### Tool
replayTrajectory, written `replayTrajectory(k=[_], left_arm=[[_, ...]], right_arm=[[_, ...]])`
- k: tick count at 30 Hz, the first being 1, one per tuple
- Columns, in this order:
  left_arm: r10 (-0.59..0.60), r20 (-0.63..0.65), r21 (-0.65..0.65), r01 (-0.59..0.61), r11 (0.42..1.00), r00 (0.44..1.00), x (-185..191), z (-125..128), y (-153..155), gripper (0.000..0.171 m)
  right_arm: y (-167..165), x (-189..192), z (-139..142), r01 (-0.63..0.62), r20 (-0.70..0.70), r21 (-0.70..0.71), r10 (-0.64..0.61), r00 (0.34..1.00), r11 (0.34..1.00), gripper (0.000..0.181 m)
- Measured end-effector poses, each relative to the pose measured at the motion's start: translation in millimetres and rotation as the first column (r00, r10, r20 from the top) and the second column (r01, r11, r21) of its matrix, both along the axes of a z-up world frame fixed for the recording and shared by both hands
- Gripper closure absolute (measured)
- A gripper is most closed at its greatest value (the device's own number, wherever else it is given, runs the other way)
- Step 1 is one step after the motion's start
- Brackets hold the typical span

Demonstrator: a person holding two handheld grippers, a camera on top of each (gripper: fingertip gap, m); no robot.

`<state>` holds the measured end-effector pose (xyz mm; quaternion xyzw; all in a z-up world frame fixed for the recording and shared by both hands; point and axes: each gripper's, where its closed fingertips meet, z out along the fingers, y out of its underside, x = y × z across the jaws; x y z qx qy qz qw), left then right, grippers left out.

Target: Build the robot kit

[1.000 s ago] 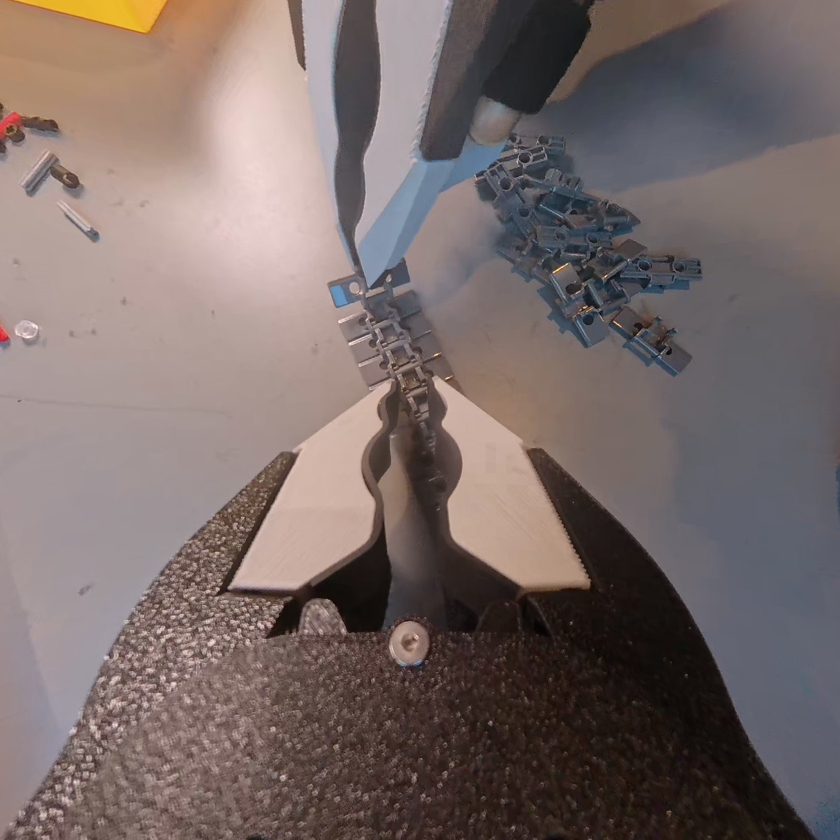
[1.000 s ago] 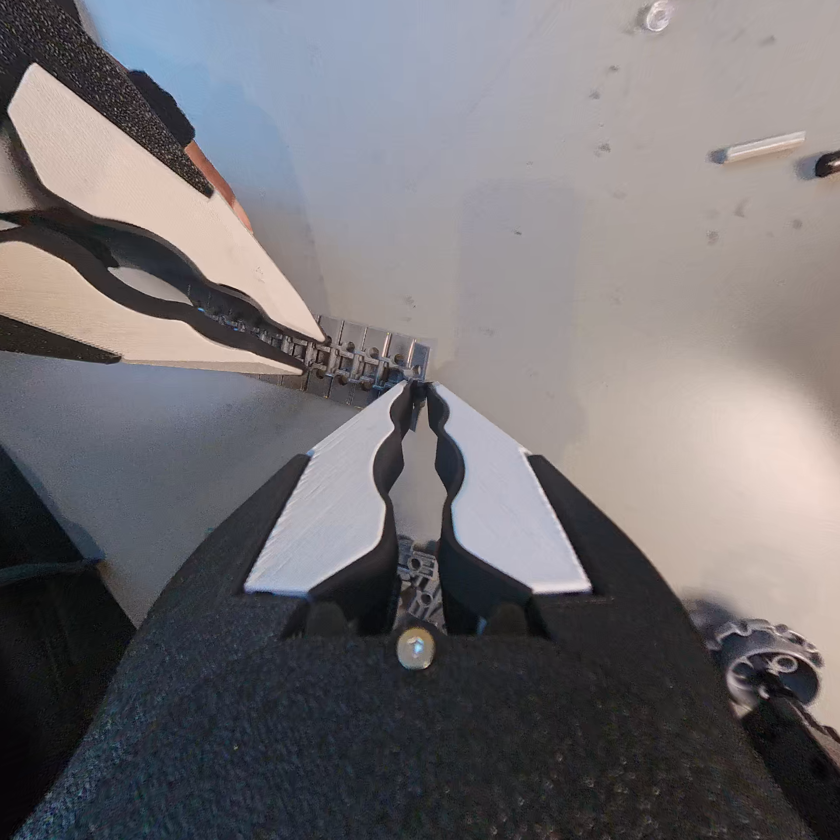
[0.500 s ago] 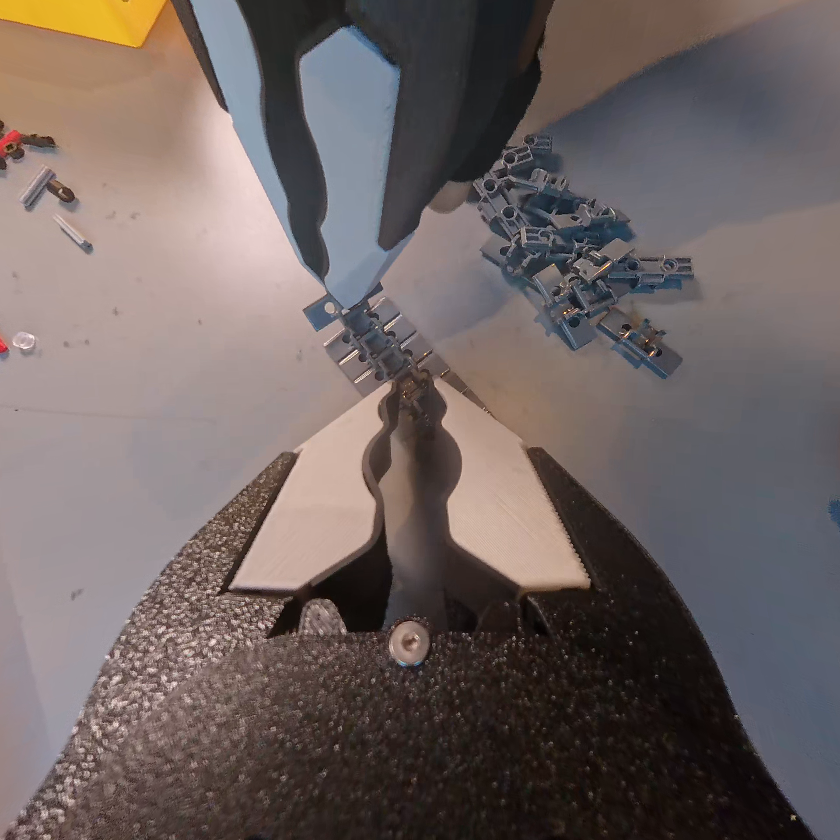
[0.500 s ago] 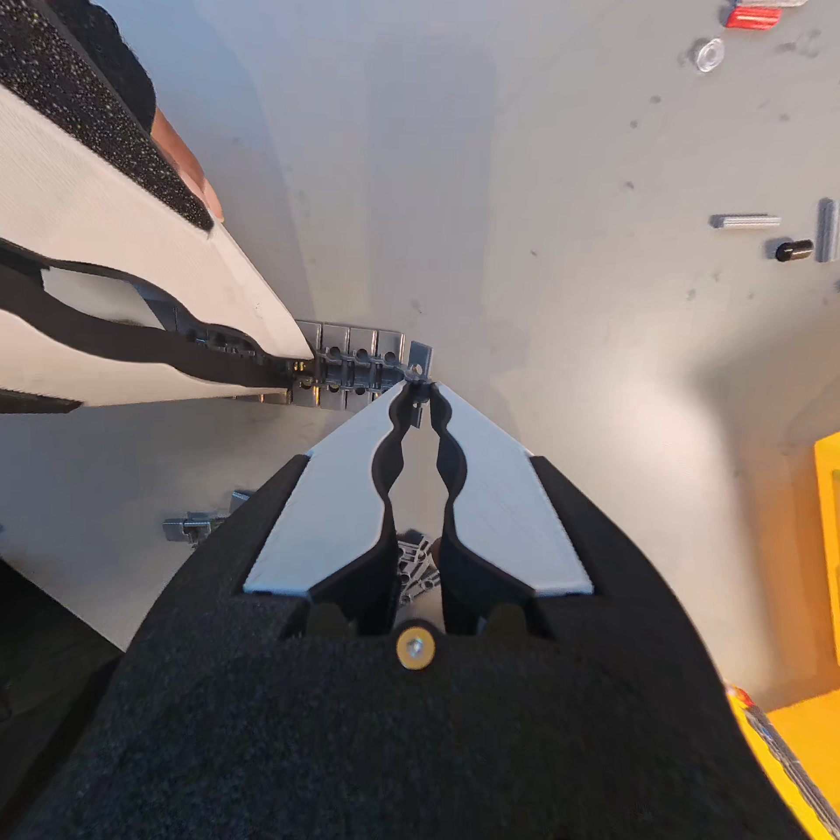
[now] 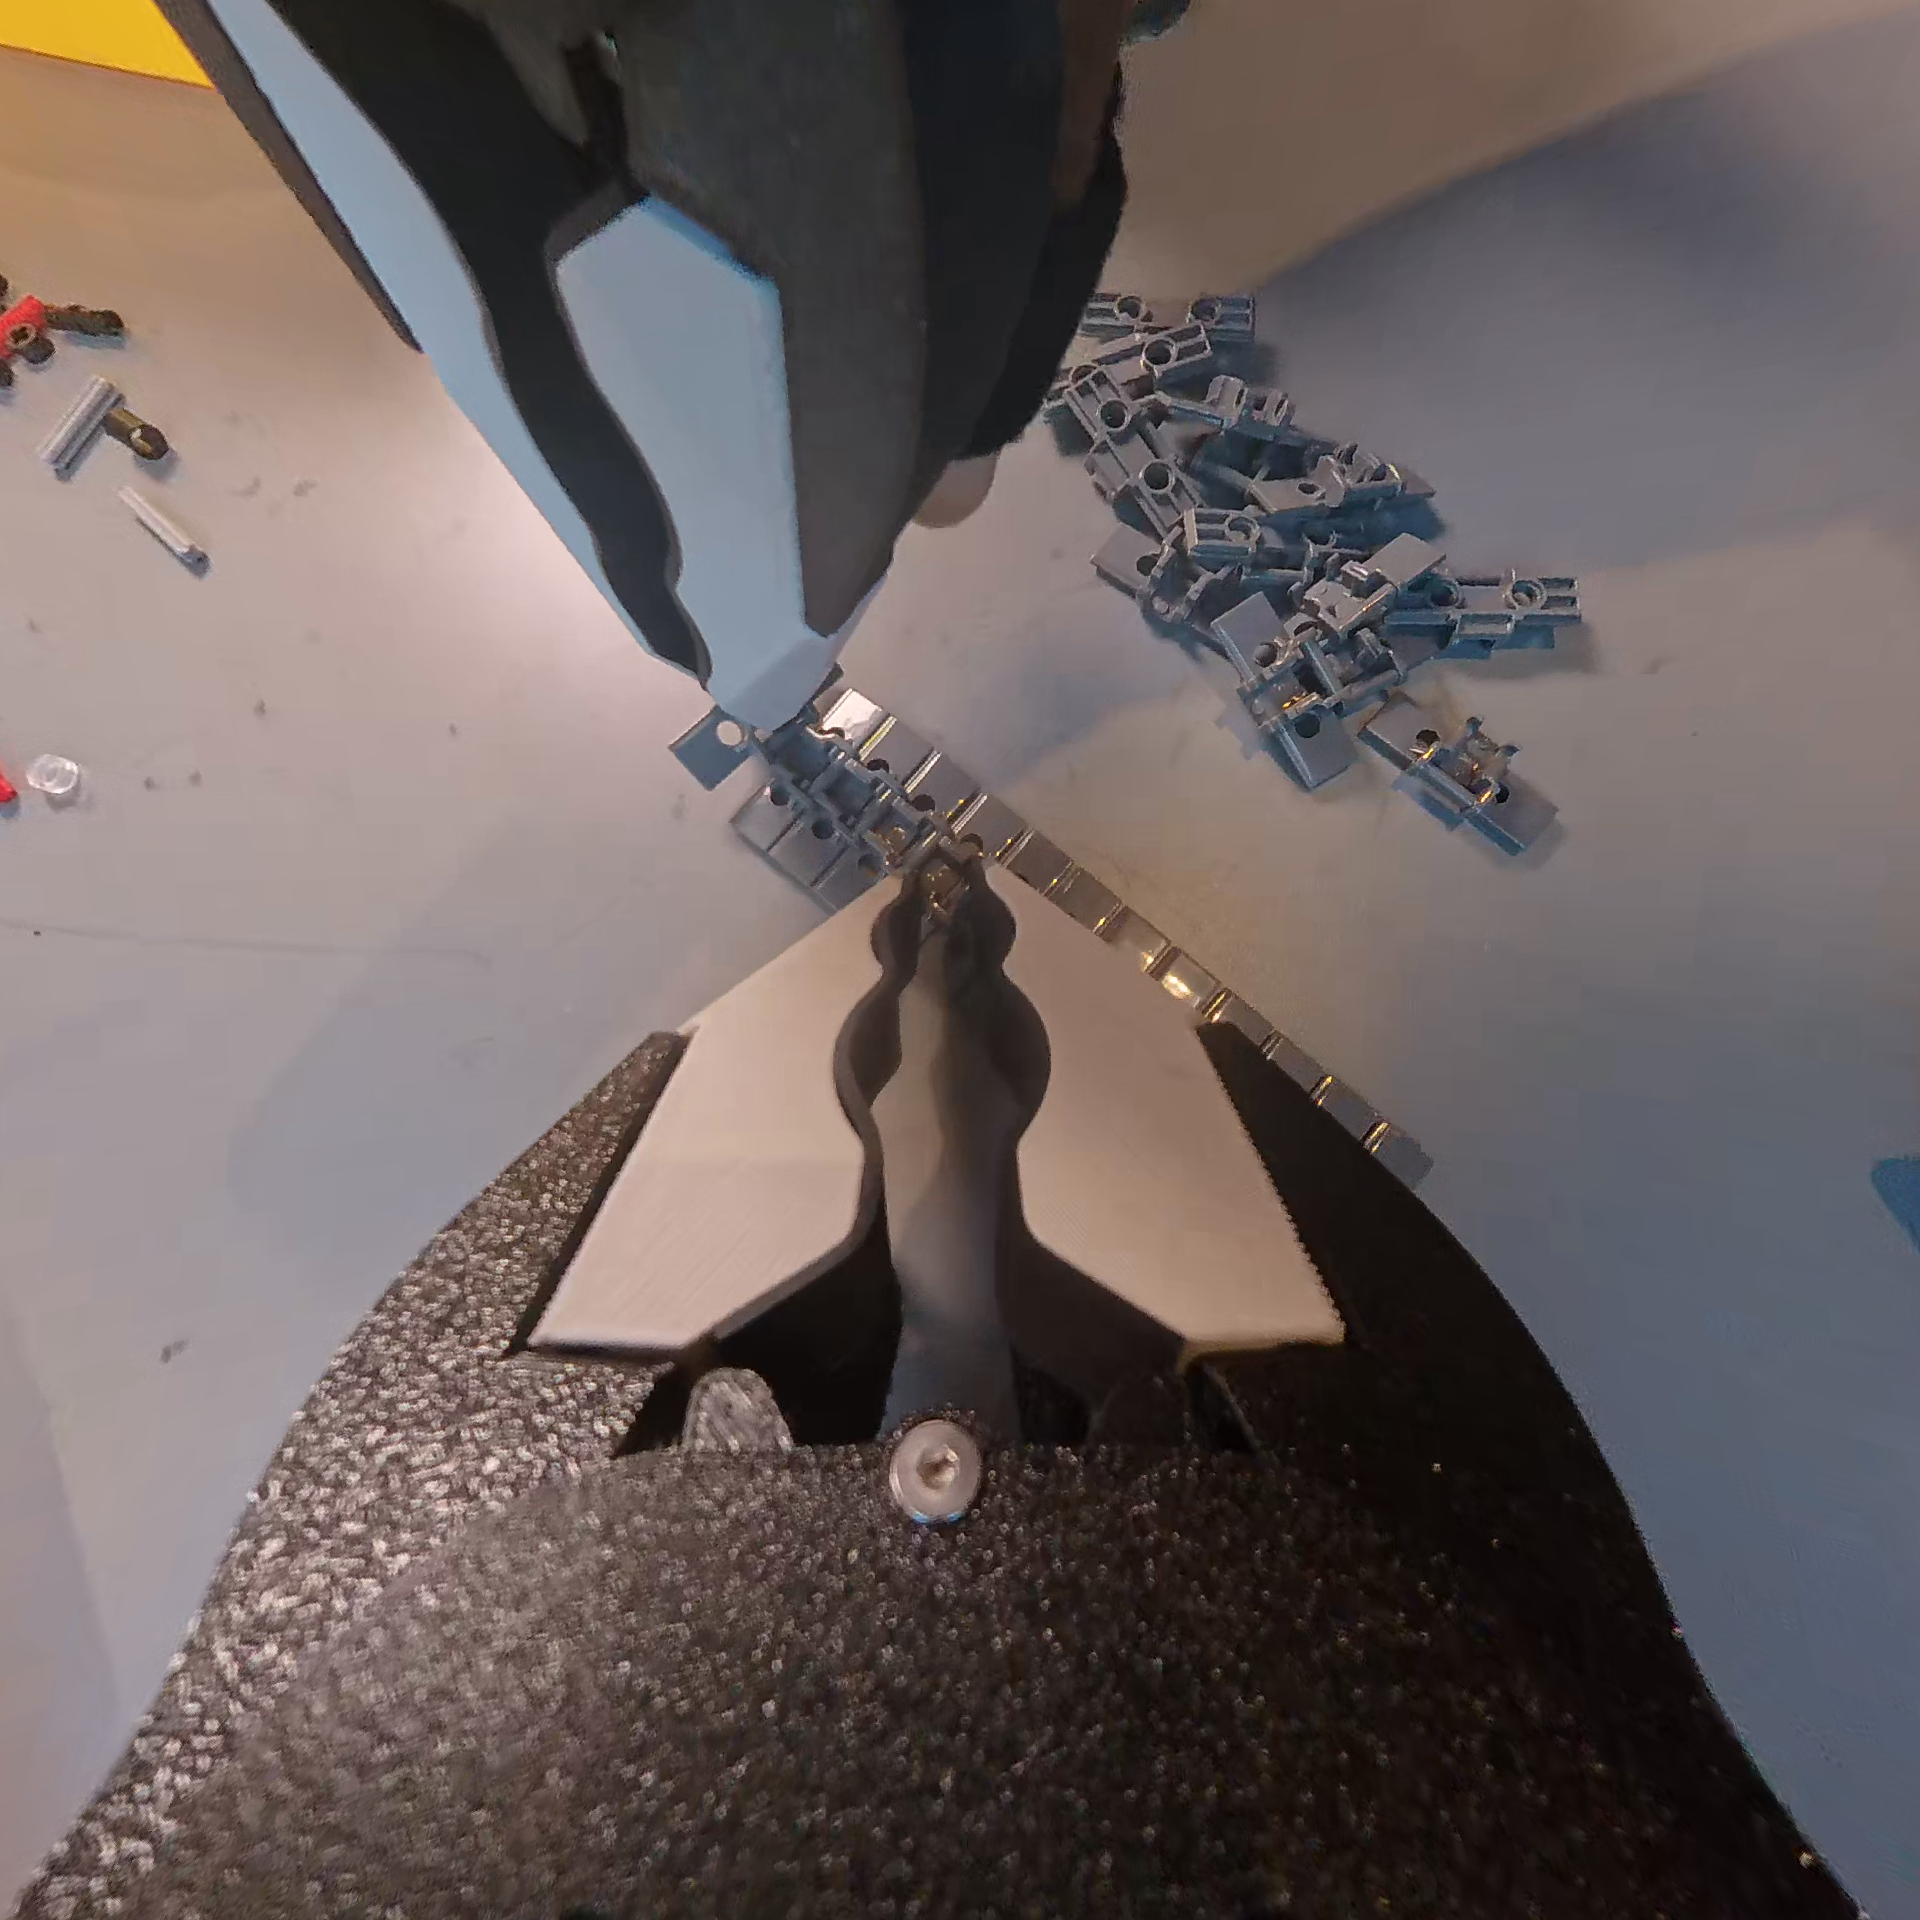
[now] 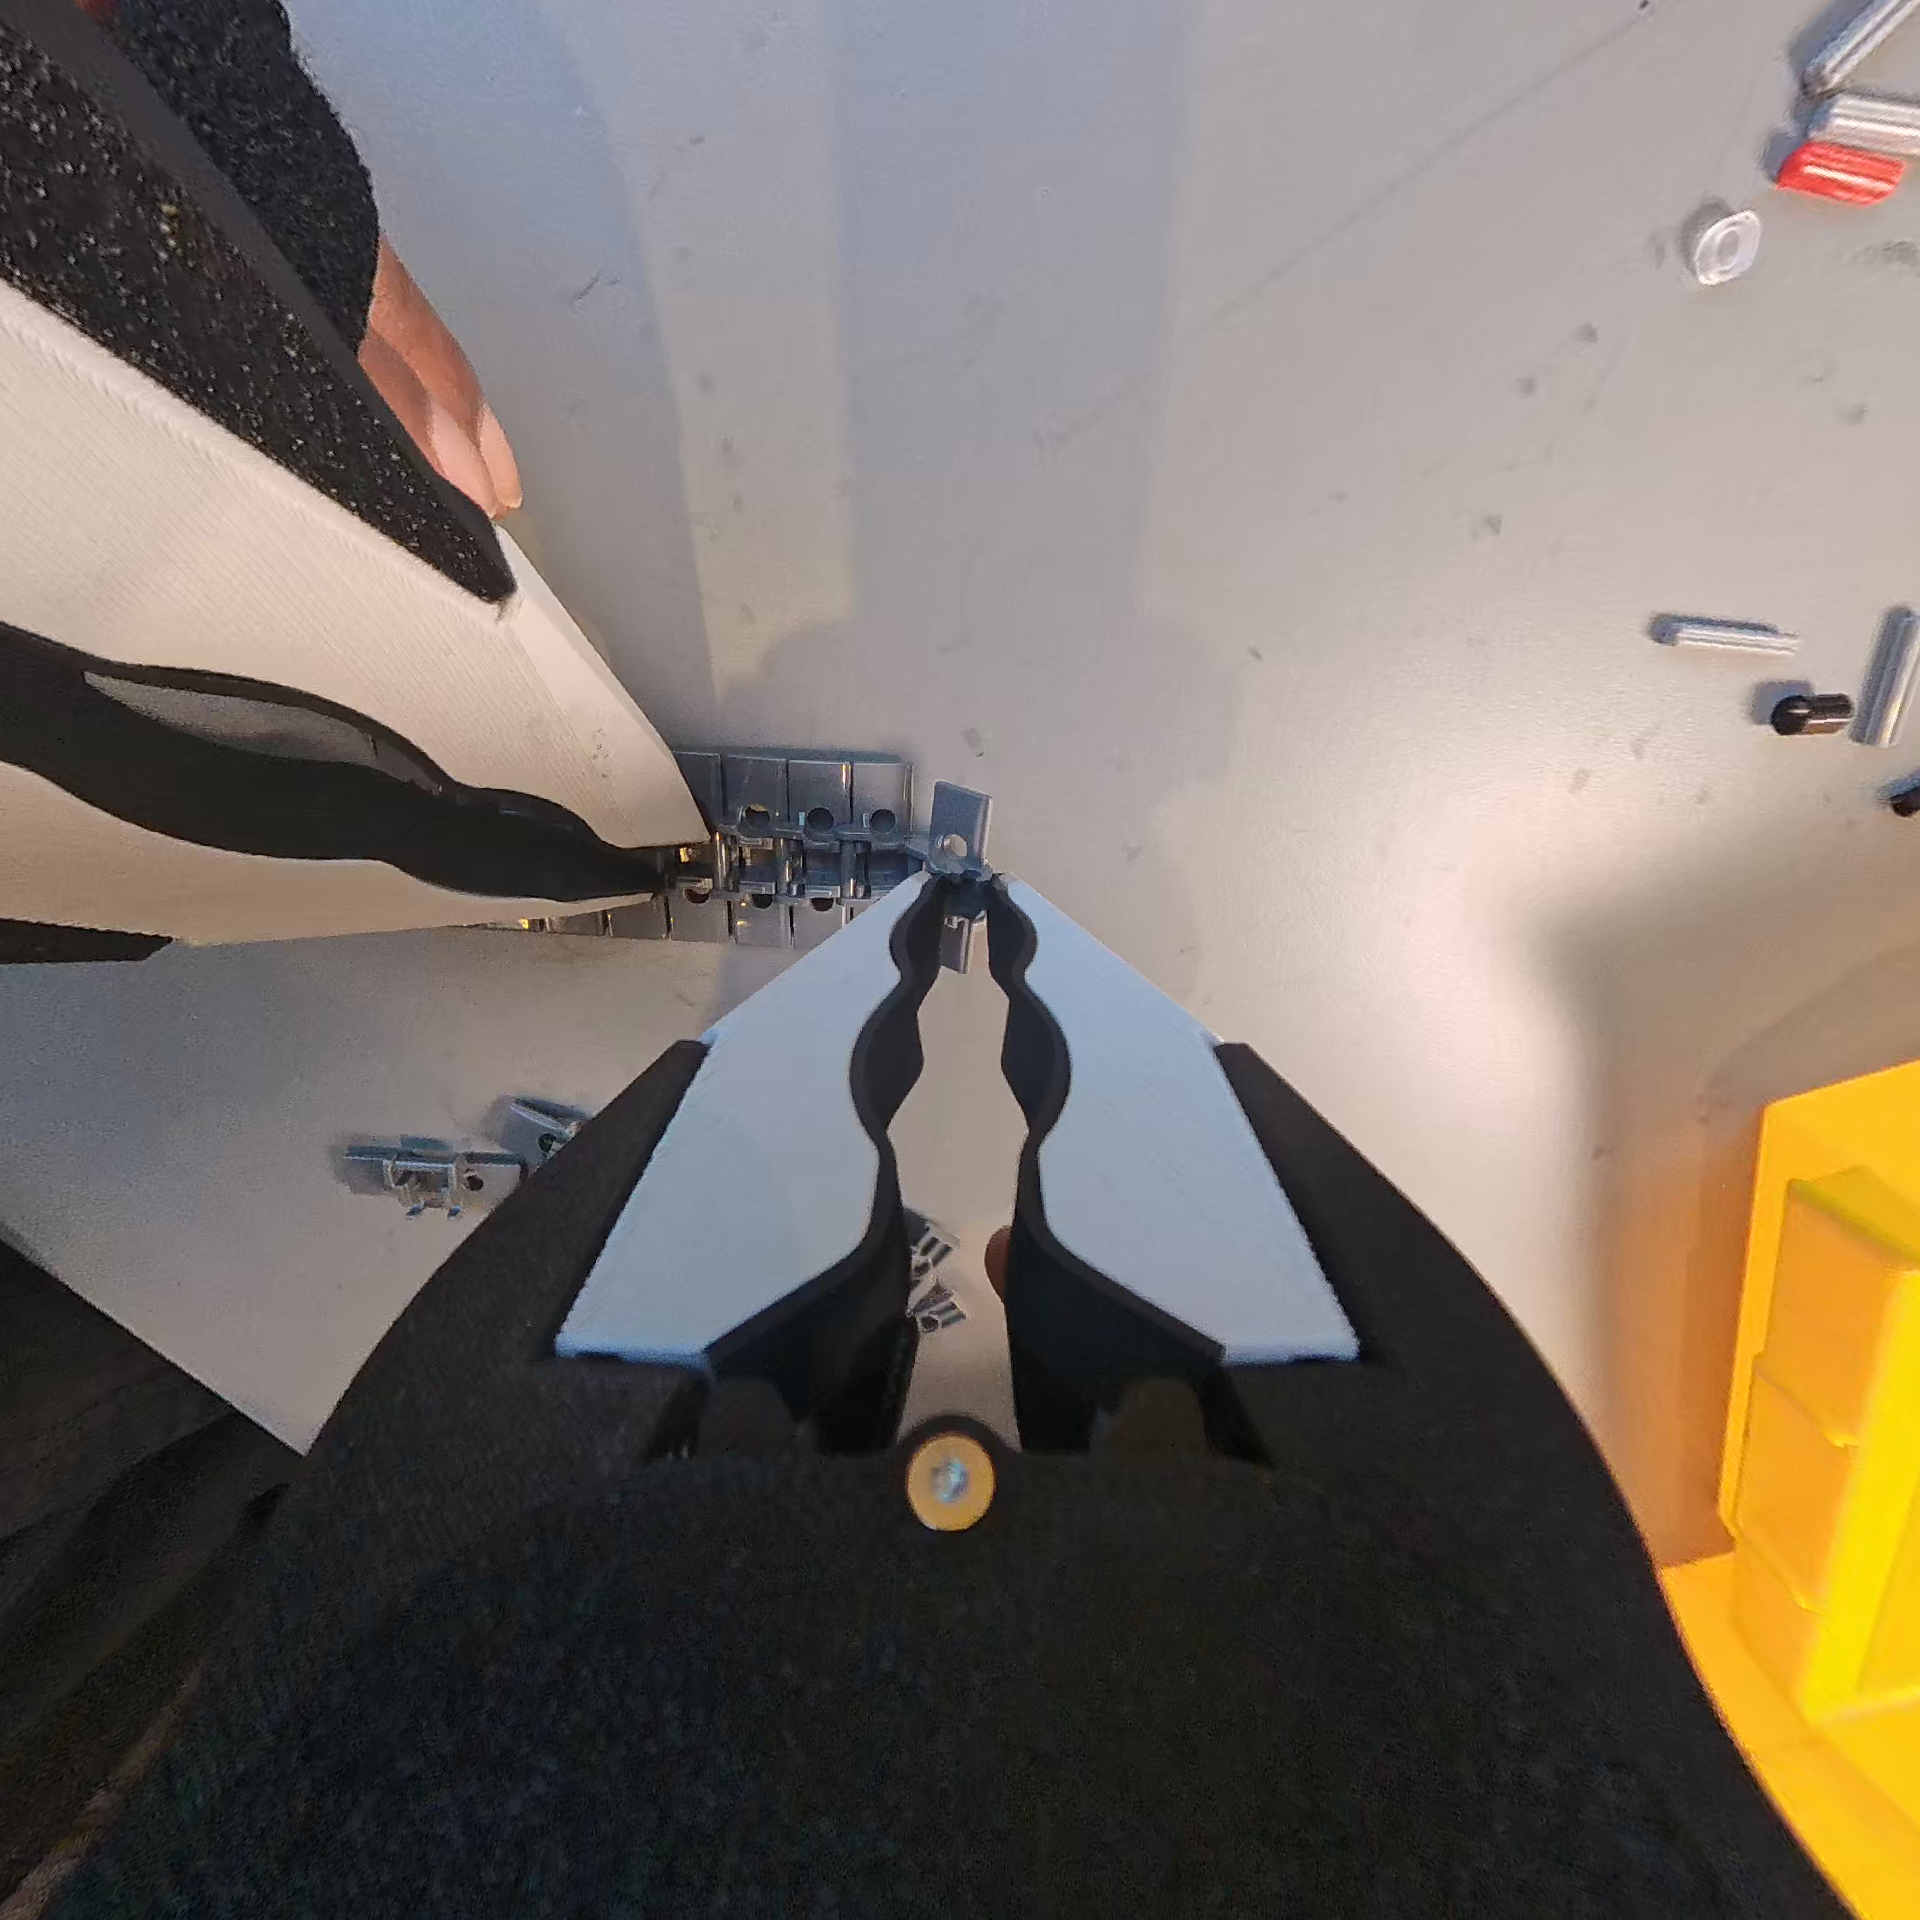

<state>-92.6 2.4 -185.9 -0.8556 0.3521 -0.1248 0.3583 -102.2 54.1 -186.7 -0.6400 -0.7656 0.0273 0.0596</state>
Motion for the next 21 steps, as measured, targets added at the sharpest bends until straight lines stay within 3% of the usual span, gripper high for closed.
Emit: replayTrajectory(k=[1, 8, 21], left_arm=[[-0.001, -0.002, 0.002, 0.001, 1.000, 1.000, 0.1, 0.0, 0.0, 0.164], [-0.006, 0.006, 0.008, 0.006, 1.000, 1.000, -0.8, 0.8, -1.5, 0.164], [-0.023, -0.044, 0.029, 0.025, 0.999, 0.999, -0.8, -1.2, -5.5, 0.164]], right_arm=[[0.0, -0.1, 0.0, -0.011, 0.007, 0.005, 0.011, 1.000, 1.000, 0.175], [-1.2, -1.6, -0.4, -0.054, 0.010, -0.041, 0.054, 0.998, 0.998, 0.174], [-4.4, -5.7, -1.1, -0.168, 0.116, 0.017, 0.165, 0.980, 0.986, 0.174]])
